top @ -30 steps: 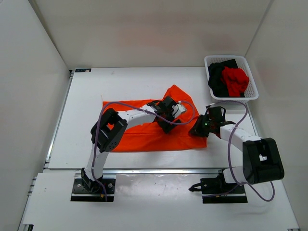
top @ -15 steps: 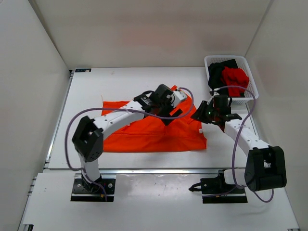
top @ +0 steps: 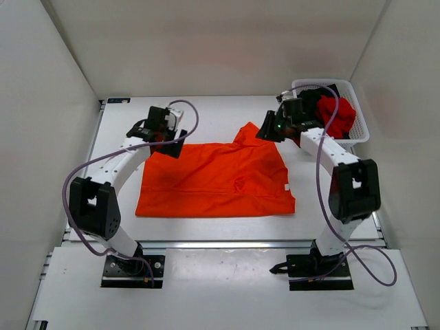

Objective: Fold and stack the t-shirts
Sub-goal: Fold the flattened tshirt in 1/3 of the way, then grap the side of the flattened tshirt furthest away from the robot with both arms

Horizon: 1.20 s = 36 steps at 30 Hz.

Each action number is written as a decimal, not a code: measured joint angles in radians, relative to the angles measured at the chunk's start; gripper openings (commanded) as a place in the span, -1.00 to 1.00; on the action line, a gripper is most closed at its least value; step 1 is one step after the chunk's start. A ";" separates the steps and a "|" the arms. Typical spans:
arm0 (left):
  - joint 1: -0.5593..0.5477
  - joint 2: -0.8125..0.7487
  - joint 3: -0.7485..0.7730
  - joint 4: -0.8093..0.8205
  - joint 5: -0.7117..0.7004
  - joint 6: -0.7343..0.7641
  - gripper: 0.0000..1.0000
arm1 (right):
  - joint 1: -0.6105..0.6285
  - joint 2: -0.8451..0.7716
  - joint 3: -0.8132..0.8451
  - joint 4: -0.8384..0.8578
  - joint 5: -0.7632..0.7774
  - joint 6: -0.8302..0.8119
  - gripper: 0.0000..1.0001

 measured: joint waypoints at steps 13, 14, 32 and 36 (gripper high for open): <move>0.189 -0.110 -0.188 0.018 -0.010 -0.023 0.98 | 0.023 0.410 0.514 -0.191 0.072 0.001 -0.27; 0.214 -0.095 -0.181 0.019 -0.004 -0.032 0.98 | 0.023 0.466 0.592 -0.214 0.087 0.001 -0.27; 0.314 0.355 0.126 0.047 0.059 -0.112 0.96 | 0.031 0.888 1.085 -0.441 0.286 -0.012 0.02; 0.314 0.421 0.175 0.042 0.063 -0.116 0.97 | 0.042 0.890 1.102 -0.446 0.311 -0.024 0.02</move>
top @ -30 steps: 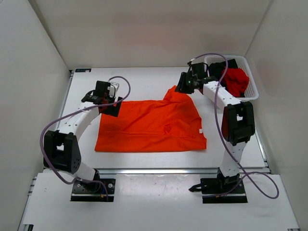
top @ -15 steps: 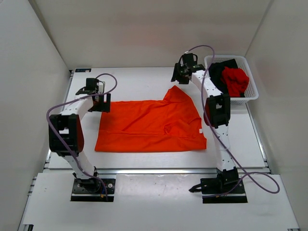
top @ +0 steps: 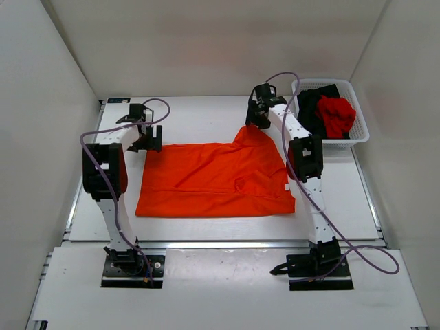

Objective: Fold and stack the t-shirts
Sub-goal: Grap the side of the flattened tshirt furthest away from the robot with both arms

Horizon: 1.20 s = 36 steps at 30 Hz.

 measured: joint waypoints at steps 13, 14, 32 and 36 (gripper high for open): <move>-0.011 0.111 0.098 0.001 0.003 0.001 0.63 | 0.015 0.026 0.016 0.010 -0.028 -0.019 -0.99; -0.013 0.116 0.102 0.003 0.005 0.003 0.52 | 0.015 0.026 0.016 0.011 -0.034 -0.019 -1.00; -0.030 0.147 0.137 0.027 0.059 0.062 -1.00 | -0.009 -0.032 -0.074 0.012 -0.130 -0.045 -1.00; -0.030 0.142 0.132 0.030 0.067 0.072 -1.00 | -0.016 -0.114 -0.149 -0.014 -0.142 -0.063 -1.00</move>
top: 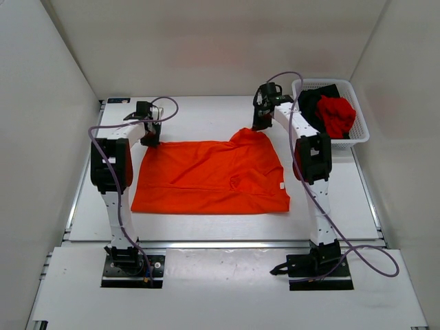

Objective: Fold and stack the t-shirts
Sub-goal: Grap the side of the flattened tshirt furthest away from the robot with both arms, then fold the other side of the tshirt into a rectangle

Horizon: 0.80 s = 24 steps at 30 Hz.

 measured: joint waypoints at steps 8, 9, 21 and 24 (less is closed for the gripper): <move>-0.024 -0.140 -0.173 0.039 -0.043 0.105 -1.00 | -0.003 -0.306 -0.229 0.018 -0.064 -0.031 -0.99; -0.032 -0.179 -0.207 0.042 -0.053 0.128 -1.00 | -0.002 -0.351 -0.279 0.038 -0.076 -0.032 -1.00; -0.109 -0.654 -0.567 0.152 -0.126 0.360 -1.00 | 0.018 -0.903 -1.064 0.214 -0.182 -0.026 -1.00; -0.139 -0.753 -0.701 0.159 -0.145 0.412 -1.00 | 0.026 -1.022 -1.205 0.259 -0.201 -0.010 -1.00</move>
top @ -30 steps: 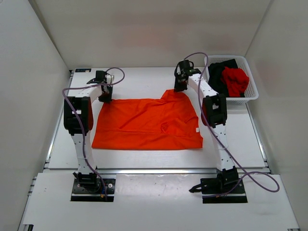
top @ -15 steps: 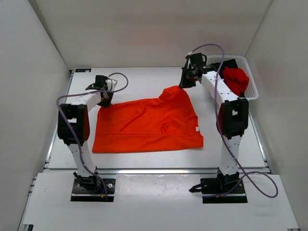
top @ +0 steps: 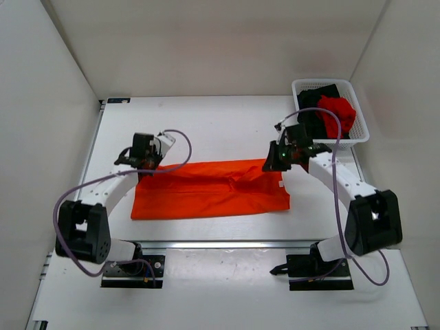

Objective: Fold and stack the t-shirts
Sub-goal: Fold the other side of the tshirt into a rectangle

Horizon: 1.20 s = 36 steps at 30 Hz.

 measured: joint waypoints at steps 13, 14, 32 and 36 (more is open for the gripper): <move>-0.058 -0.080 -0.163 0.097 -0.120 0.097 -1.00 | 0.000 -0.114 -0.208 0.194 -0.072 0.088 -1.00; -0.062 -0.075 -0.157 0.104 -0.127 0.100 -1.00 | -0.004 -0.103 -0.203 0.203 -0.077 0.093 -1.00; -0.064 0.089 0.016 0.226 -0.177 0.101 -1.00 | -0.047 0.025 -0.069 0.263 -0.088 0.107 -1.00; -0.067 0.004 -0.113 0.202 -0.167 0.111 -1.00 | -0.028 -0.021 -0.181 0.260 -0.097 0.114 -1.00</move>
